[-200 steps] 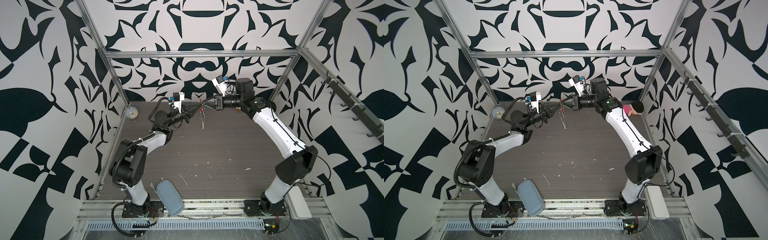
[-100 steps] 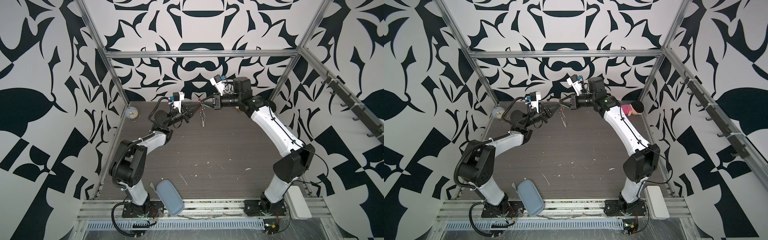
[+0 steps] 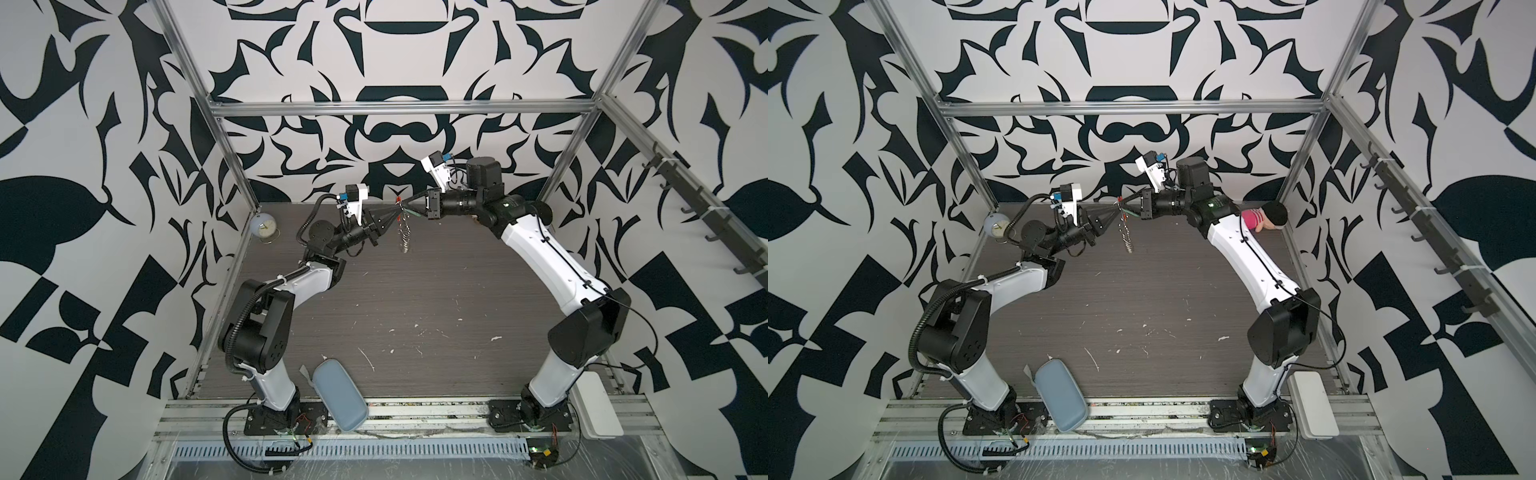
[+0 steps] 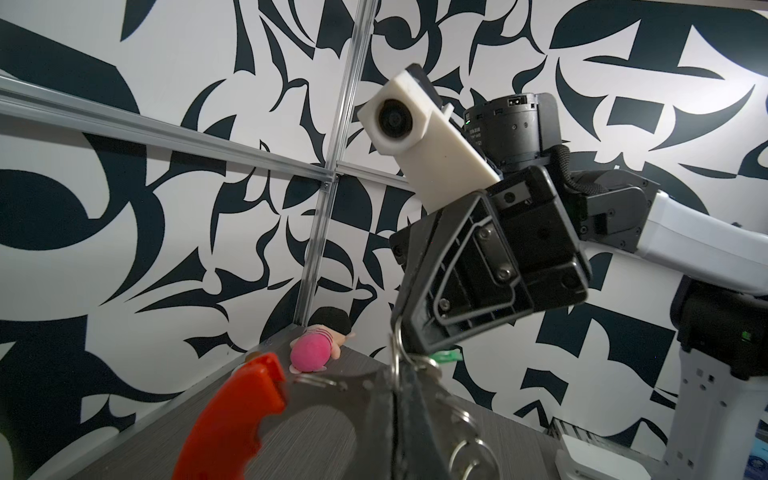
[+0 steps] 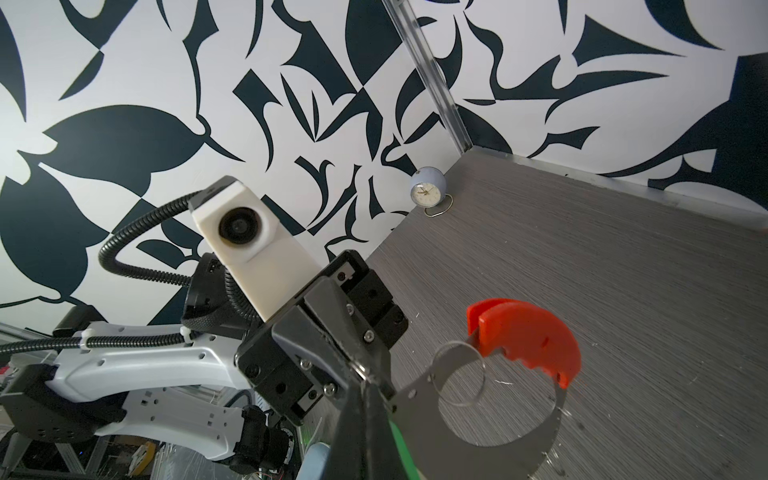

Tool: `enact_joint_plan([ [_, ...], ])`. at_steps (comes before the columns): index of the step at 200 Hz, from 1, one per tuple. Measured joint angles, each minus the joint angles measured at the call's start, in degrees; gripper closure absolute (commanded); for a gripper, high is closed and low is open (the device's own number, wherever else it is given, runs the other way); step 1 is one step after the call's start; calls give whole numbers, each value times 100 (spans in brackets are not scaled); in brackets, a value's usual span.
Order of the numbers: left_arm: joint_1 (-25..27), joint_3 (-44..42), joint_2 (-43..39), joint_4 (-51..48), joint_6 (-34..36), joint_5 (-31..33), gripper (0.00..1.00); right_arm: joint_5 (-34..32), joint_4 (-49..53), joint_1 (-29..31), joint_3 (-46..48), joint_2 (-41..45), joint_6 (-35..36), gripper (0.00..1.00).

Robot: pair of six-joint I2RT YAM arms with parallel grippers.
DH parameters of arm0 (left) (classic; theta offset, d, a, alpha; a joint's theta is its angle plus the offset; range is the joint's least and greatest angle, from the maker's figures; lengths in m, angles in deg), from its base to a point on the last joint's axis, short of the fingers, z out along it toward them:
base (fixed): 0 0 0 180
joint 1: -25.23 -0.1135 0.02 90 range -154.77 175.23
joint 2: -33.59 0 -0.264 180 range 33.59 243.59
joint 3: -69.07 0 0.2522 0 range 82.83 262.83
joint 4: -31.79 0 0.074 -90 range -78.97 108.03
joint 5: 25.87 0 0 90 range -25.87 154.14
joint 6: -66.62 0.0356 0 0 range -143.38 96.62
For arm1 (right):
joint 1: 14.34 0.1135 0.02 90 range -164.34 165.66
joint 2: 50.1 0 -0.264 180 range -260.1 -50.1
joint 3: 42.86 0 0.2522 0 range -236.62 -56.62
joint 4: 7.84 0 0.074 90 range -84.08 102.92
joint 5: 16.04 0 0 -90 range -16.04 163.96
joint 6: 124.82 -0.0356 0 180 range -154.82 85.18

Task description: Put the keys on the keyring

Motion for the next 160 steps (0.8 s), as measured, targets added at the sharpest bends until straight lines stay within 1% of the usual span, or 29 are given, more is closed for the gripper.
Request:
enact_joint_plan([
  [69, 13, 0, 0, -138, -17, -4, 100, 48, -564, -81, 542, 184, -457, 100],
  [94, 17, 0, 0, -160, -20, 39, 100, -31, -678, -116, 741, 280, -627, 100],
  [160, 28, 0, 20, -214, -17, 96, 100, -131, -1054, -133, 1104, 407, -1344, 100],
])
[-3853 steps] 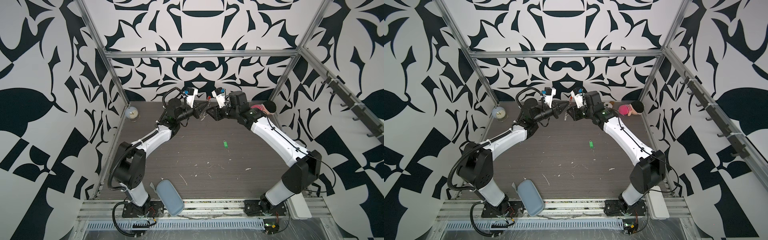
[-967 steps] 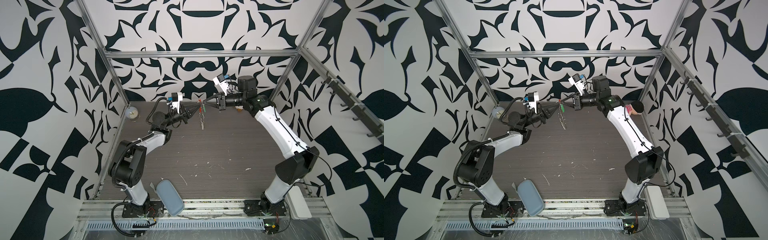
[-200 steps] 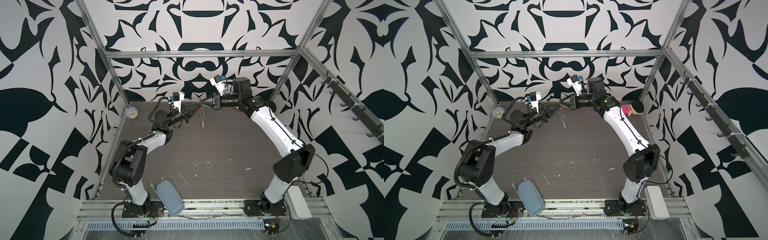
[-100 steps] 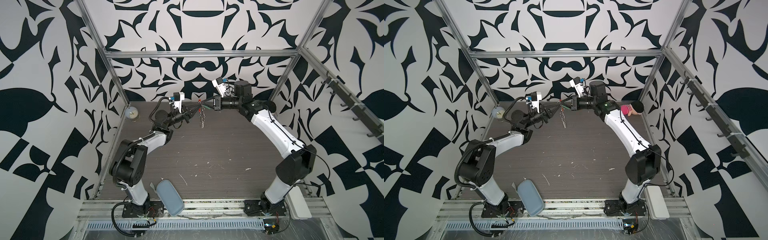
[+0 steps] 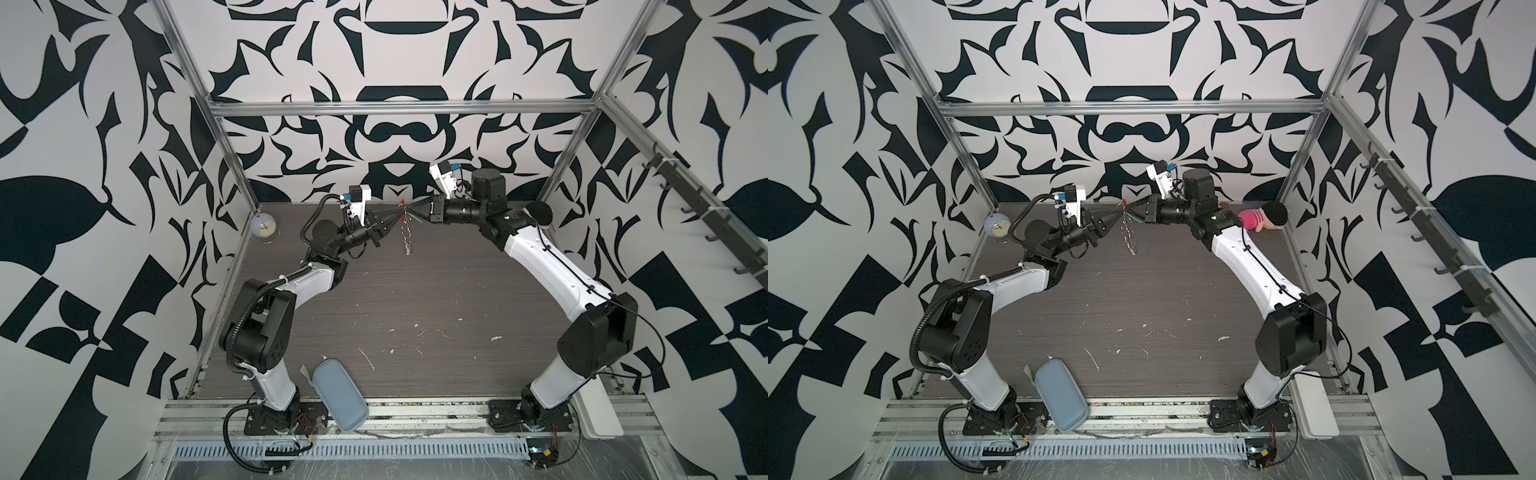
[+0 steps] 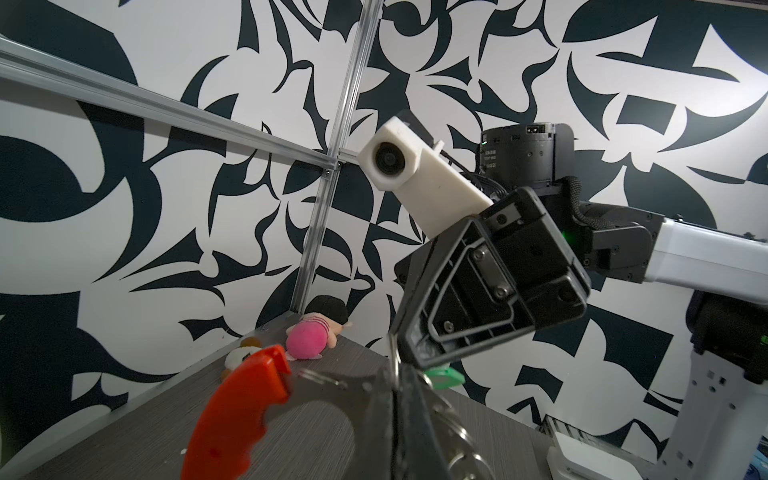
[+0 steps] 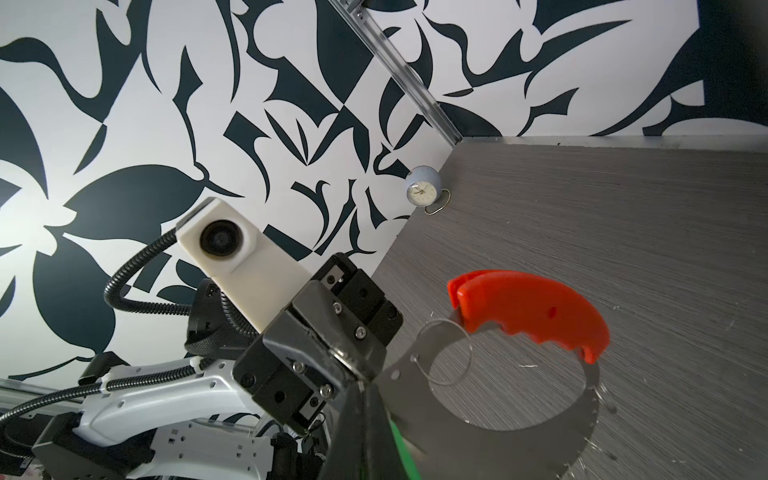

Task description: Put the keys on the keyring

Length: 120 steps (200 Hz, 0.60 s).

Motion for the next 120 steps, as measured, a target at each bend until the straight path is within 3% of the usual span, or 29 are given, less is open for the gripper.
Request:
enact_joint_plan([
  [55, 24, 2, 0, 2, 107, 61, 100, 264, -35, -24, -111, -133, -472, 100],
  [75, 22, 39, 2, 20, 133, 94, 100, 348, 42, -24, -249, -232, -570, 84],
  [120, 37, 289, -24, 546, 234, 160, 100, 282, 774, -179, -369, -350, -605, 78],
])
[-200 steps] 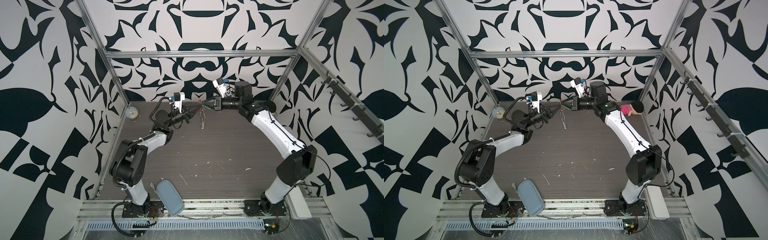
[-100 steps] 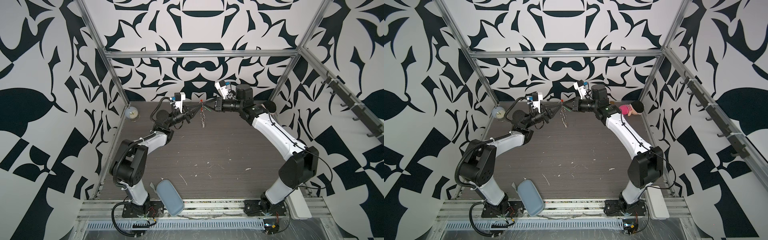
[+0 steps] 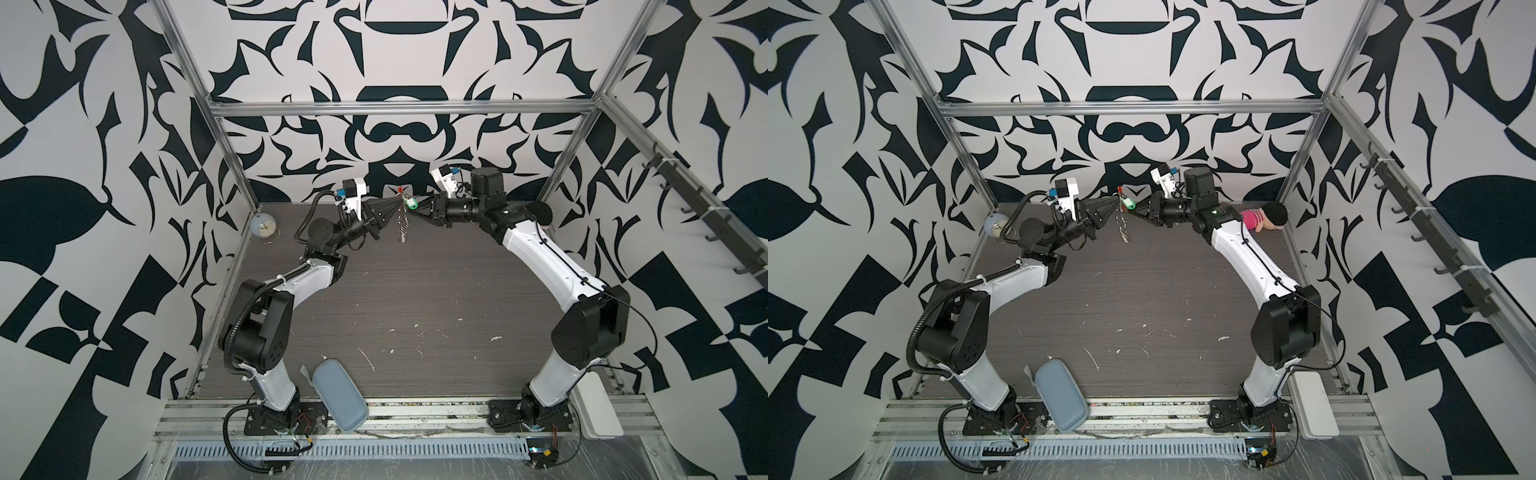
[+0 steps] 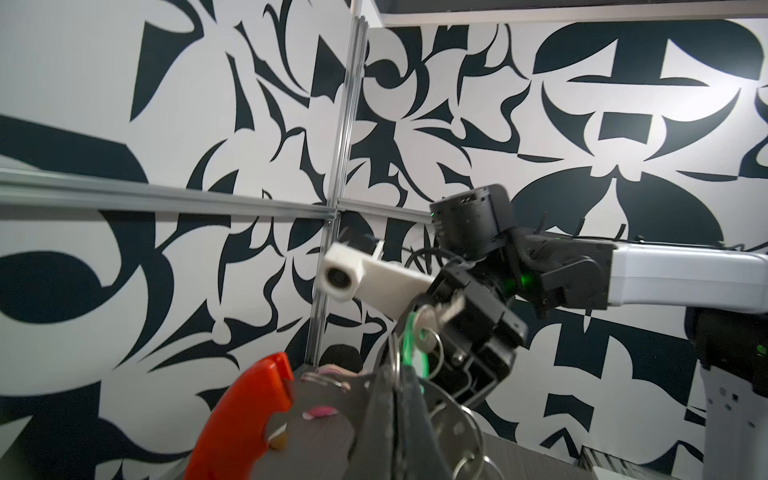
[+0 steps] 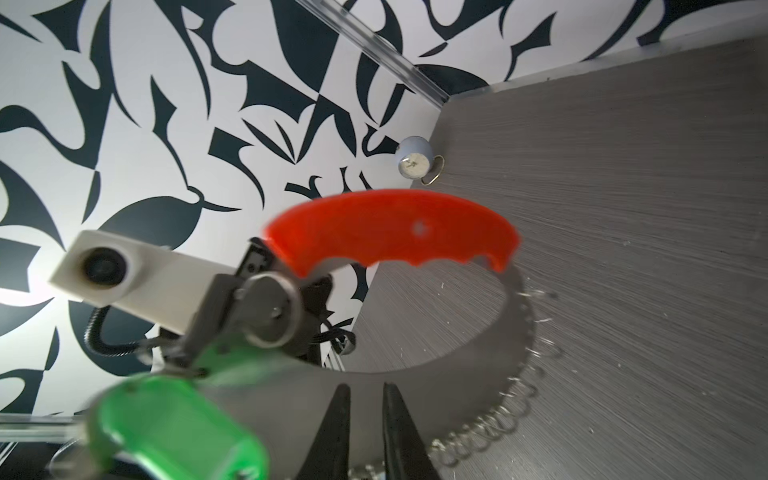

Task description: Put the keys on the keyring

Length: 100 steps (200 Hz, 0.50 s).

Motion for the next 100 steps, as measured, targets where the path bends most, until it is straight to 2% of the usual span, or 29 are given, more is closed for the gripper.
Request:
enact_joint_plan([
  [36, 0, 0, -4, 111, 24, -7, 100, -164, 597, -85, -426, -52, 227, 77],
  [100, -24, 0, -4, 129, -42, -26, 100, -1161, 1600, -87, -1209, 210, 1421, 73],
])
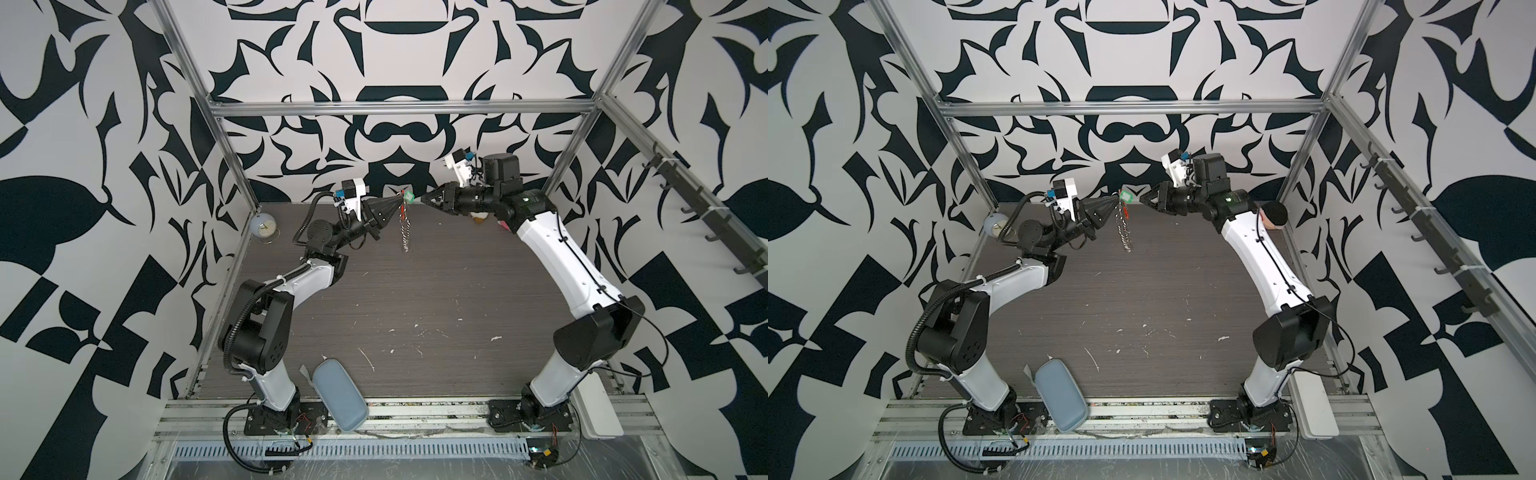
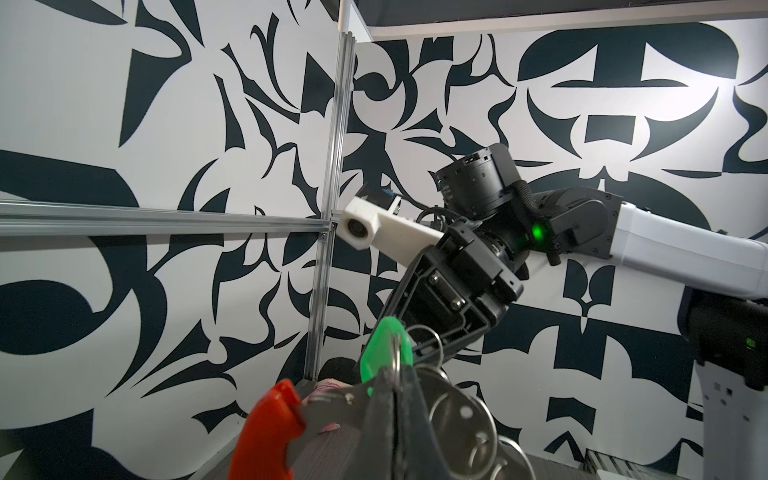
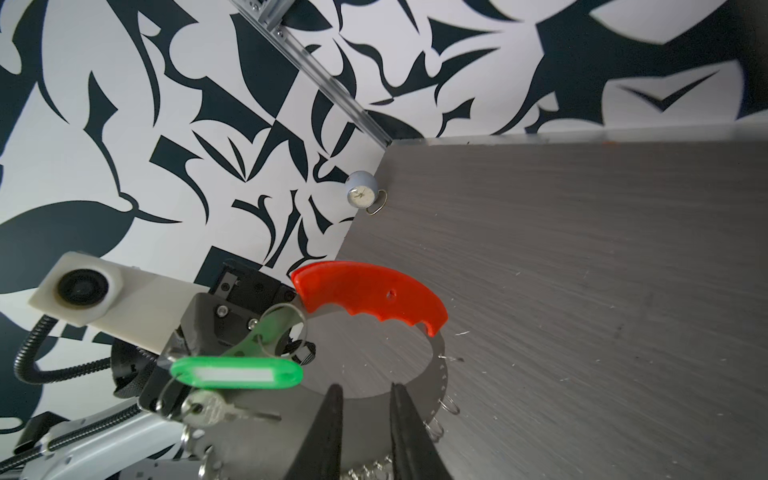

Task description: Put the keys on the keyring

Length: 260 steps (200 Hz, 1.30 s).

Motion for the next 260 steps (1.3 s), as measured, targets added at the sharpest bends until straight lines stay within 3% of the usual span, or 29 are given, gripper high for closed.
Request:
enact_joint_plan([
  [53, -9, 0, 7, -57, -37, -94, 100, -280, 114, 173, -315, 144, 570, 57],
  [137, -9, 0, 7, -339, 24, -136, 100, -302, 409, 640, -920, -304, 868, 57],
  [201, -31, 0, 9, -452, 22, -140, 100, -463, 444, 636, -905, -490, 756, 72],
  [260, -31, 0, 31, -457, -37, -133, 100, -181, 0, 557, -411, -308, 334, 82],
])
